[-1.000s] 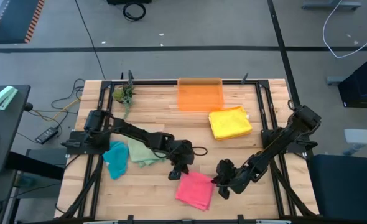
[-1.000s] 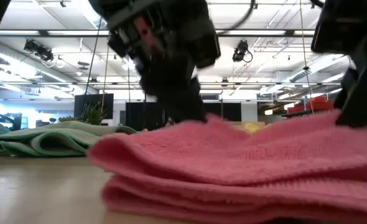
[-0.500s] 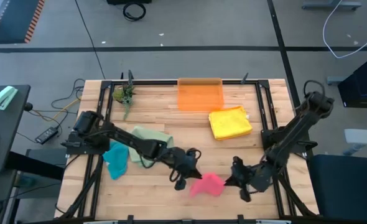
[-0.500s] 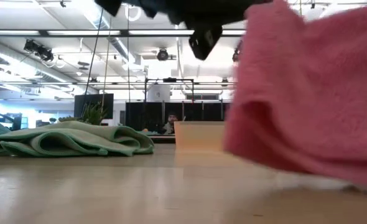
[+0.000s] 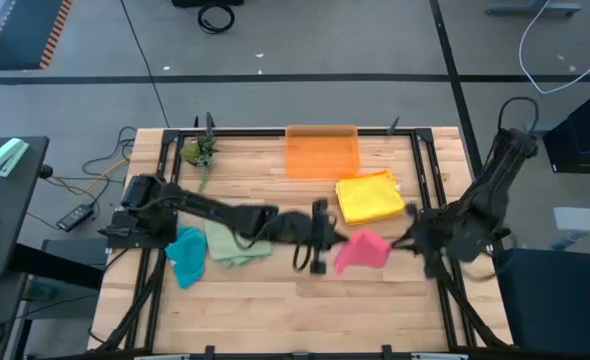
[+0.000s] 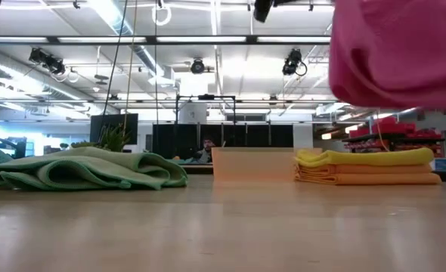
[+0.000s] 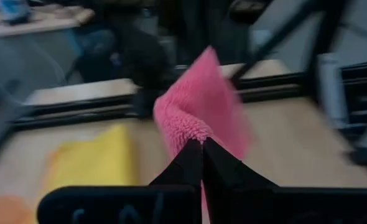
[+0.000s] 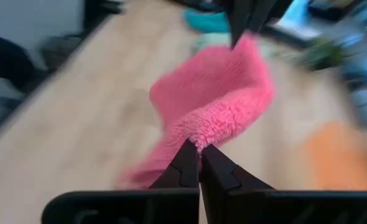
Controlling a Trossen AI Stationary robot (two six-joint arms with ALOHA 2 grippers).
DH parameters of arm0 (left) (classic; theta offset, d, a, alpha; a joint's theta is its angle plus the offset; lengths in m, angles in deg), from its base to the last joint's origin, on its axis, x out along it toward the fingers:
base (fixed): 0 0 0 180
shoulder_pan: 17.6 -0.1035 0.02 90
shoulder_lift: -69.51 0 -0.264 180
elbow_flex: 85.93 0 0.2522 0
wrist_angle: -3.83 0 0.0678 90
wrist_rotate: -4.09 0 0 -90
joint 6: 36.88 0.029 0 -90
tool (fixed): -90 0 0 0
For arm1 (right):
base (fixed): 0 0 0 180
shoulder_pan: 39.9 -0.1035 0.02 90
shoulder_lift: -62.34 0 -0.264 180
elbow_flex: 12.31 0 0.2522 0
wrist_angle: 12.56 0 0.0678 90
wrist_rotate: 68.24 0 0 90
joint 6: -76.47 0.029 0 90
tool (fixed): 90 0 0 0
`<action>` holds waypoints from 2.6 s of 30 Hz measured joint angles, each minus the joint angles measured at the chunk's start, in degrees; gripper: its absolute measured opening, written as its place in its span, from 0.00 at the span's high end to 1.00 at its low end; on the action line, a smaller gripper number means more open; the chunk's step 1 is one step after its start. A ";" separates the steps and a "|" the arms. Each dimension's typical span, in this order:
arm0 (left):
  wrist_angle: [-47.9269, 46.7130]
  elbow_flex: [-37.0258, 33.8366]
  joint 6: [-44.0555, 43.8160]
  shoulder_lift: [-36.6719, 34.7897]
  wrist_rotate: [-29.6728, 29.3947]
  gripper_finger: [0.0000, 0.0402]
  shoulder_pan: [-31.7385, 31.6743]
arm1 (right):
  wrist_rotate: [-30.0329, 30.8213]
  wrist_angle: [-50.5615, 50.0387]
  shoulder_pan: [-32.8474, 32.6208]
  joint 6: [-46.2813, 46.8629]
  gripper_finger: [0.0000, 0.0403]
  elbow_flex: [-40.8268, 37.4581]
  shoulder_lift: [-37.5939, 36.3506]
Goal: Fold microfiber towels
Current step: Stack the pink microfiber cloth on top of the yellow microfiber cloth
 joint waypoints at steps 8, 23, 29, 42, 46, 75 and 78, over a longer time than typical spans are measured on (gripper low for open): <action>-0.05 -1.55 3.30 0.01 1.00 0.99 -11.17 | 9.65 -28.45 7.69 -2.76 1.00 6.30 -4.67; 16.30 -1.90 13.72 8.92 2.88 0.99 -20.16 | 14.49 -27.35 22.89 -27.16 1.00 -5.11 -17.29; 14.82 -2.21 13.71 9.92 2.83 0.99 -20.57 | 10.05 -15.35 28.01 -35.21 1.00 -9.58 -18.13; 13.64 -2.22 18.85 10.41 2.66 0.99 -20.88 | -21.01 9.03 60.66 -52.68 1.00 -16.48 -13.54; 14.37 -2.22 21.99 10.41 2.23 0.99 -22.41 | -28.27 19.02 76.55 -69.68 1.00 -16.06 -8.31; 19.82 -2.05 40.59 9.68 1.22 0.99 -21.58 | -21.39 25.30 82.62 -95.88 1.00 -11.21 -3.59; 20.28 -2.05 40.80 9.68 1.30 0.99 -23.06 | -21.61 28.04 83.97 -97.16 1.00 -11.21 -2.03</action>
